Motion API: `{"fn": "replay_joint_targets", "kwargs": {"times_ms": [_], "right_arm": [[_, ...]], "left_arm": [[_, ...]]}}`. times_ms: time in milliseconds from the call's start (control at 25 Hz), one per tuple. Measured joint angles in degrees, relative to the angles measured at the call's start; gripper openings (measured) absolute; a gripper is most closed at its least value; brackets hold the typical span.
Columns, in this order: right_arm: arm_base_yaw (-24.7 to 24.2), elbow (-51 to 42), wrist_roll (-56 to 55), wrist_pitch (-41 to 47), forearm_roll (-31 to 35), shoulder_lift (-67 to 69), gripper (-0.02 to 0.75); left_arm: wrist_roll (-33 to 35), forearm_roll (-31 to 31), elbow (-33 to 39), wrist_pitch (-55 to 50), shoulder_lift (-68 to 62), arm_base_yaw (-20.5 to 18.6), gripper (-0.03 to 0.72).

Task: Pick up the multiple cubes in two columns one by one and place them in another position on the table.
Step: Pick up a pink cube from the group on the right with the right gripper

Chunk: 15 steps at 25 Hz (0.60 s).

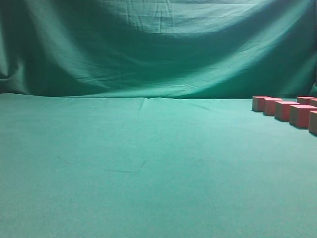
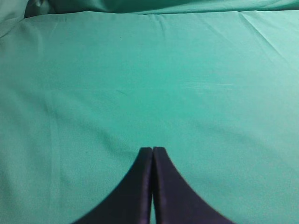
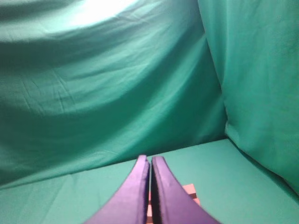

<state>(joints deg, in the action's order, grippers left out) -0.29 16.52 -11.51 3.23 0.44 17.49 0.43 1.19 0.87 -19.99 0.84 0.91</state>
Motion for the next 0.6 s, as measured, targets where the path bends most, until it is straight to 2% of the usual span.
{"fn": "replay_joint_targets", "kwargs": {"times_ms": [80,360,600], "right_arm": [[0.00,2.48,0.59,3.91,-1.72,2.06,0.000],[0.29,16.18,5.42,27.33,-3.09,14.57,0.000],[7.70,25.32,9.18,46.67,-3.09,29.29,0.000]], "left_arm": [[0.00,0.00,0.00,0.00,0.00,0.00,0.000],[0.00,0.00,0.00,0.00,0.00,0.00,0.000],[0.00,0.00,0.00,0.00,0.00,0.00,0.000]]}}
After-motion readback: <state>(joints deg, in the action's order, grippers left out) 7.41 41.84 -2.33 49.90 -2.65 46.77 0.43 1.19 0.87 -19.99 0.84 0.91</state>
